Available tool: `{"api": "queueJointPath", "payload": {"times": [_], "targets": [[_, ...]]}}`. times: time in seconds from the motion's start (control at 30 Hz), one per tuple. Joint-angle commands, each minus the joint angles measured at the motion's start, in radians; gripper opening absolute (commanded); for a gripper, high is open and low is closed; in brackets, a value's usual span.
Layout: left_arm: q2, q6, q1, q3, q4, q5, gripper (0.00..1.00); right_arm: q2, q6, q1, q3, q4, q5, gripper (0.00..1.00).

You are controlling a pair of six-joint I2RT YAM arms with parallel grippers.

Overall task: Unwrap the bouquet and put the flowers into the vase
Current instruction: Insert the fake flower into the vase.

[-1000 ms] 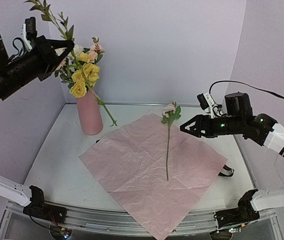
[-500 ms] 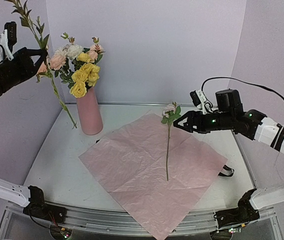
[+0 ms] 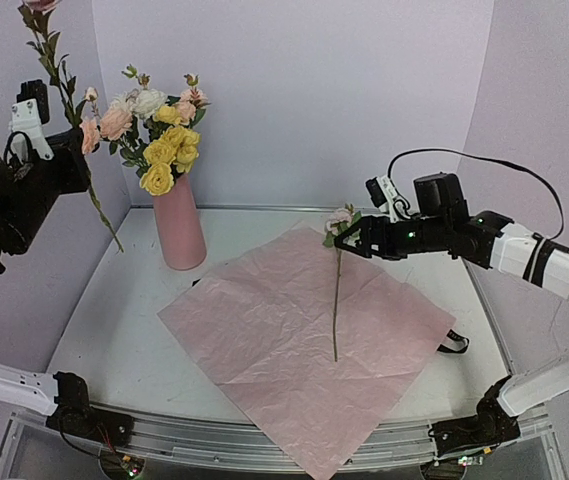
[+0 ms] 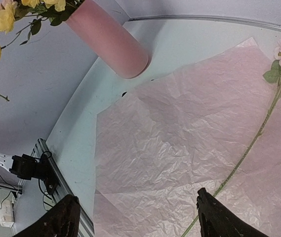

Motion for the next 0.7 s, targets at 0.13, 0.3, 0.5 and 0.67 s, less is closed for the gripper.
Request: {"api": "queueJointPath", "payload": {"times": [0.13, 0.3, 0.5, 0.67], "targets": [[0.09, 0.259, 0.031, -0.032, 0.37, 0.038, 0.0, 0.093, -0.036, 0.006, 0.121, 0.042, -0.035, 0.82], [0.13, 0.156, 0.25, -0.058, 0.364, 0.225, 0.0, 0.137, -0.036, 0.004, 0.155, 0.042, -0.053, 0.82], [0.222, 0.054, 0.428, -0.012, 0.296, 0.401, 0.0, 0.155, -0.035, 0.003, 0.17, 0.042, -0.058, 0.82], [0.246, -0.173, 0.676, -0.017, 0.319, 0.682, 0.0, 0.171, -0.038, 0.003, 0.18, 0.042, -0.07, 0.82]]}}
